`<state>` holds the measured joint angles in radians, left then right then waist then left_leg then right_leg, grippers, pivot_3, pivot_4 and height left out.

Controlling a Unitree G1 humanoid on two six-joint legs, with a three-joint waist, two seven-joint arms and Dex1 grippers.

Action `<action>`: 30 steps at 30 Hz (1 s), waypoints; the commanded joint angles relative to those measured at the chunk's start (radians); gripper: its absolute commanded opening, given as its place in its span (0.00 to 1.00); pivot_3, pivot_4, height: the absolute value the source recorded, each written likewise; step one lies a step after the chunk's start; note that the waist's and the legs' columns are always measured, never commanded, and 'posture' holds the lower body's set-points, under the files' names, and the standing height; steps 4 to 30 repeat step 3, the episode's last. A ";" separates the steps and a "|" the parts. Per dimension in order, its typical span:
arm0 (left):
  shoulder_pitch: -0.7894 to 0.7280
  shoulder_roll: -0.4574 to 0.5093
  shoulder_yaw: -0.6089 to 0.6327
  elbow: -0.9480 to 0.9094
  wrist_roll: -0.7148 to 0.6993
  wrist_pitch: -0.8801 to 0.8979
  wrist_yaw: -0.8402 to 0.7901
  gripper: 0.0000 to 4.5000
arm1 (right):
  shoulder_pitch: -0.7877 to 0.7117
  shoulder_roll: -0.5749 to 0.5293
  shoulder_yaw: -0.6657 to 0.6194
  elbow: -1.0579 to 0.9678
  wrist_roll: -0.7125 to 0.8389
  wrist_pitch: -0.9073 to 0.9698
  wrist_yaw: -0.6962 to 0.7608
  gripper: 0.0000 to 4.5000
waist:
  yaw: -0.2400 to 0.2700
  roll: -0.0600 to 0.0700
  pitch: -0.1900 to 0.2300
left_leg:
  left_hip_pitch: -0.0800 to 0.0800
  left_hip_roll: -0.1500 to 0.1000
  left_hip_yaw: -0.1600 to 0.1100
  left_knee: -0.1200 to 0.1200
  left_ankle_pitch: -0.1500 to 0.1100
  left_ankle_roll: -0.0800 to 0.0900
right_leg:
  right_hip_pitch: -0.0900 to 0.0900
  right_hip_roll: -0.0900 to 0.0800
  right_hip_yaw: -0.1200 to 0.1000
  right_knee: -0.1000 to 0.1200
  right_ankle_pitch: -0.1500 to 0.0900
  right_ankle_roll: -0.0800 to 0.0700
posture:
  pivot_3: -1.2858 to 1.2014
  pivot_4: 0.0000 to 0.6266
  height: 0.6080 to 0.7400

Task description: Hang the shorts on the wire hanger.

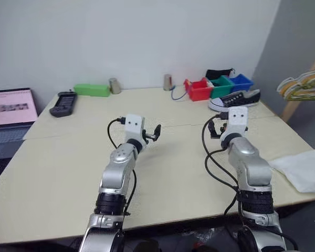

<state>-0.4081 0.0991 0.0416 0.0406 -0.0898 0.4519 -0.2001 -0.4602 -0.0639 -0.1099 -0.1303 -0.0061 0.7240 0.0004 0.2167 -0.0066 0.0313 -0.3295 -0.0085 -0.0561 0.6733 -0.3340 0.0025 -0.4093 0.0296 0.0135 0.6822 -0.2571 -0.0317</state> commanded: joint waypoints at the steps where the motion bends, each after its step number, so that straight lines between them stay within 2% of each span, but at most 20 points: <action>1: 0.004 0.004 0.018 -0.082 -0.010 0.020 0.030 1.00 | 0.004 -0.007 0.016 0.001 0.002 -0.047 0.004 0.99 | 0.020 -0.001 0.000 | 0.000 0.000 0.000 0.002 0.000 0.000 | 0.001 0.000 0.000 0.000 0.000 0.000 | 0.68 0.00 1.00; 30: 0.010 0.006 0.022 -0.086 -0.017 0.025 0.029 1.00 | 0.004 -0.010 0.012 0.013 0.003 -0.055 -0.001 0.99 | 0.026 -0.001 0.000 | 0.000 0.000 0.000 0.003 0.000 0.000 | 0.001 0.000 0.000 0.000 0.001 0.001 | 0.68 0.00 1.00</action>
